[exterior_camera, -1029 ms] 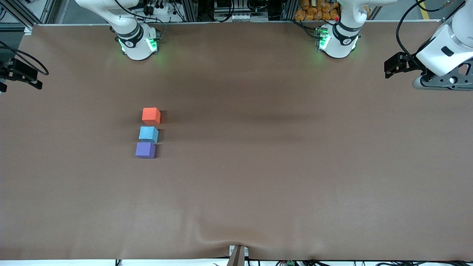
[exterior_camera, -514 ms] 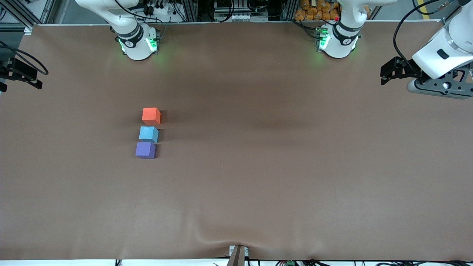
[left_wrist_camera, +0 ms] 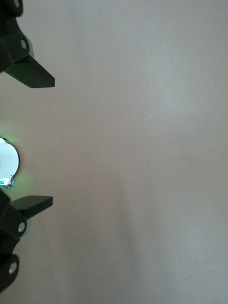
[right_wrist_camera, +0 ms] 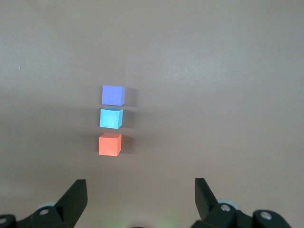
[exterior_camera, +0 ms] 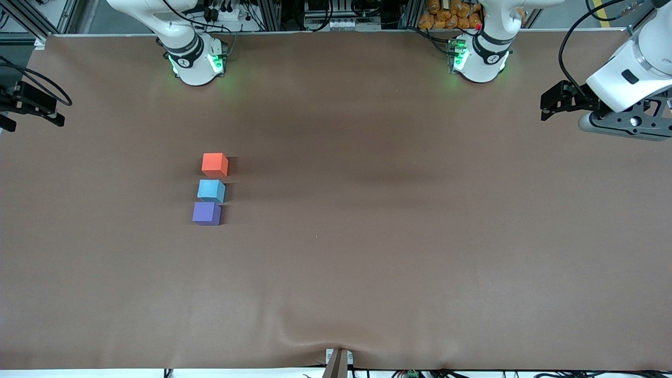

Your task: Place blue block between orange and purple blocks

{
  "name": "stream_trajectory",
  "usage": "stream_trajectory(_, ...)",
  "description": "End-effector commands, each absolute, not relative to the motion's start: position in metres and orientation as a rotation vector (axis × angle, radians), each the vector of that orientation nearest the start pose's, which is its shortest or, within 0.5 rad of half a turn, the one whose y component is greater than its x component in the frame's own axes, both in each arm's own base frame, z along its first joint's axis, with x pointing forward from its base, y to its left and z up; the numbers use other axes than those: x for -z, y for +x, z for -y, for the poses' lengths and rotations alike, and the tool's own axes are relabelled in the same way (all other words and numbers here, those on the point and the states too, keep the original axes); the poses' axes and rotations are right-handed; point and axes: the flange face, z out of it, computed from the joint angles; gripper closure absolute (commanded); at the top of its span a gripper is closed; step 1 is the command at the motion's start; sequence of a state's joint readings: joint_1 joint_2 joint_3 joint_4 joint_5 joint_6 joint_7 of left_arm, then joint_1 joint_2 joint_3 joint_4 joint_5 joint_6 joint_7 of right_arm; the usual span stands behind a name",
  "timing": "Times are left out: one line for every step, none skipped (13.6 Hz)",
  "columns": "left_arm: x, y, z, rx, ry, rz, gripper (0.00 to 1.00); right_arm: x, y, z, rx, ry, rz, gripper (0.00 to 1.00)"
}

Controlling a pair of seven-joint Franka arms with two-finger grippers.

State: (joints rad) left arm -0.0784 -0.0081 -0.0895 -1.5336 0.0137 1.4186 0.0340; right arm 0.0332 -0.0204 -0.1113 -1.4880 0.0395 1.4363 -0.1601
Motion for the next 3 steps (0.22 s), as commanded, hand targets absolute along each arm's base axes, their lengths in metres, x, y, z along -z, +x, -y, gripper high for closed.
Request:
stream_trajectory(-0.6385, 0.5251, 0.0869, -0.144, -3.116, -0.321, 0.0, -0.6653, 0.5324, 0.0414, -0.05, -3.078, 0.118, 0.0)
stream_trajectory(-0.6377, 0.5255, 0.087, -0.146, -3.116, -0.319, 0.0, -0.6633, 0.5333, 0.0418, -0.054, -3.081, 0.112, 0.0)
stream_trajectory(-0.637, 0.5255, 0.087, -0.149, -3.116, -0.319, 0.0, -0.6585, 0.5361, 0.0433, -0.067, -3.081, 0.112, 0.0)
